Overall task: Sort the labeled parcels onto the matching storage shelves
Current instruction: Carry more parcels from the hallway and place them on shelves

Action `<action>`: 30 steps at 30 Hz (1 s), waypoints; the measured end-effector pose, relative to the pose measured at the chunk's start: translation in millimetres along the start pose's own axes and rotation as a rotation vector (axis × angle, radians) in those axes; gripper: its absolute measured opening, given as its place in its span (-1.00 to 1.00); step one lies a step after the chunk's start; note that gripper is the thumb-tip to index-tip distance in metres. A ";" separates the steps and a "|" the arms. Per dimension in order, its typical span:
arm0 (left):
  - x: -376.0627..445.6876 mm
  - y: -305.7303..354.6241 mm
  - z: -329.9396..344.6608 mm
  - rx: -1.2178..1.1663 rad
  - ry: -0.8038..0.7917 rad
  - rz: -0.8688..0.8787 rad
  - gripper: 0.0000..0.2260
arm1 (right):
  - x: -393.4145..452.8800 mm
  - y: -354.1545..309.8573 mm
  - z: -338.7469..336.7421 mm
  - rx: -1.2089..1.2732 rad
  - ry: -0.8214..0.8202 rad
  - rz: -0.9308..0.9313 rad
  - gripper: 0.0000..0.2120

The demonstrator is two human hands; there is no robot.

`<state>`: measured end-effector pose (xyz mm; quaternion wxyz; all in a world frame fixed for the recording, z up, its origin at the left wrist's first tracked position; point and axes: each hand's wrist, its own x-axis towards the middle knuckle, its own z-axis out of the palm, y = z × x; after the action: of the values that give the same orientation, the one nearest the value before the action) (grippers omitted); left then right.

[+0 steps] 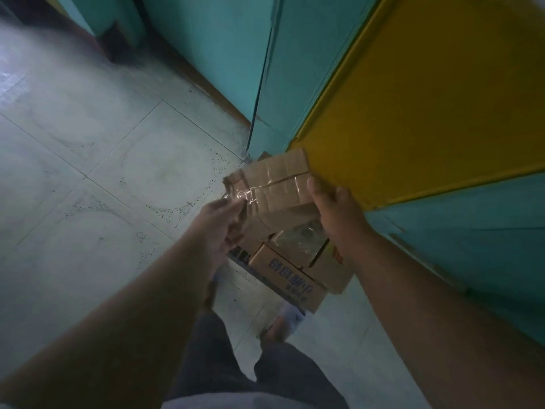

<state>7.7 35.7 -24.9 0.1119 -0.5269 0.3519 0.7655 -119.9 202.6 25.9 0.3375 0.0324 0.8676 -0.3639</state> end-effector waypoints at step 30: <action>-196.0 -67.6 102.9 0.853 -0.899 0.082 -0.53 | -329.1 95.1 -111.8 0.248 0.804 0.078 -0.47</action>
<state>51.6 191.6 140.5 0.4206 -0.0479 0.5650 0.7082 99.4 407.8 225.2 -0.0207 0.2447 0.8780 -0.4109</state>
